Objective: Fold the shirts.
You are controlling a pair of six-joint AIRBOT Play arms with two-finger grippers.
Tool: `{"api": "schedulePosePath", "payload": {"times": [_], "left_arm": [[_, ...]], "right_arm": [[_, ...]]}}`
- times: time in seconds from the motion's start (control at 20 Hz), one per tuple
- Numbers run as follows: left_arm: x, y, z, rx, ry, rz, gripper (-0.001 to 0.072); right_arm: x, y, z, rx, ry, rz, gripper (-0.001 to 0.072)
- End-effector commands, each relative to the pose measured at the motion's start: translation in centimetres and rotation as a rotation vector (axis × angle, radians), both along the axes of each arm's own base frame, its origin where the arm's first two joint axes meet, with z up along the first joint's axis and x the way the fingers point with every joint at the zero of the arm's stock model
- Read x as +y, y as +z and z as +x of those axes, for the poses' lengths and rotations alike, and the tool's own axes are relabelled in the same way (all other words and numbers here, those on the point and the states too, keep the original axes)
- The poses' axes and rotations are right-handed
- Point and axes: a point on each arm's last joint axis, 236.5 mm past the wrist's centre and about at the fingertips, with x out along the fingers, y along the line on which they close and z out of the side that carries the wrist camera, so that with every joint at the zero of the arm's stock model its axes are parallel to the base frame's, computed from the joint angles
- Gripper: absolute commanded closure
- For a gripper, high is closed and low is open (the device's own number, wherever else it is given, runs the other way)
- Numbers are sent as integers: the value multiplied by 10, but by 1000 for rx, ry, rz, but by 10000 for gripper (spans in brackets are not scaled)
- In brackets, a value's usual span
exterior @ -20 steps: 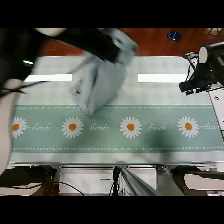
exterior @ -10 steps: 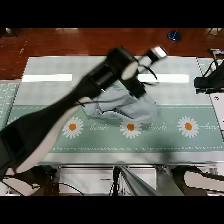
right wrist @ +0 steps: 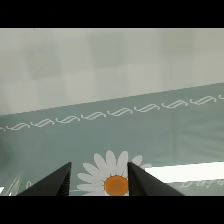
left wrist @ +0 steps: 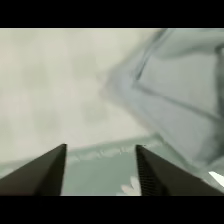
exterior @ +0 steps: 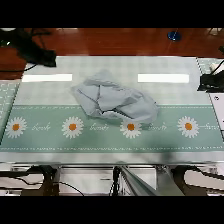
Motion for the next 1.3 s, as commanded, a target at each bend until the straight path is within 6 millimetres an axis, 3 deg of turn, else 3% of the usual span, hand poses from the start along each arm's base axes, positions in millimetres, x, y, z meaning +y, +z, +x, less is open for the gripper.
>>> {"api": "schedulePosePath", "payload": {"times": [0.0,0.05,0.1,0.2,0.45,0.65,1.0,1.2,1.25], "left_arm": [[27,-50,-39,176,141,-375,73],[38,-71,-51,224,194,-392,68],[44,-87,-59,256,231,-403,14],[39,-109,-66,281,213,-420,14],[-15,-146,-45,288,113,-464,15],[-54,-180,-43,336,55,-451,14],[-105,-196,-44,356,-12,-469,18],[-122,-207,-61,418,-46,-421,39],[-125,-212,-69,457,-51,-416,79]], "right_arm": [[8,2,8,-41,22,41,291],[10,3,11,-51,30,50,291],[11,3,12,-56,32,52,291],[11,3,13,-62,39,54,291],[12,3,12,-58,48,53,291],[12,3,12,-57,48,53,291],[12,3,12,-58,55,52,292],[12,3,11,-53,55,54,291],[13,3,9,-47,56,56,292]]}}
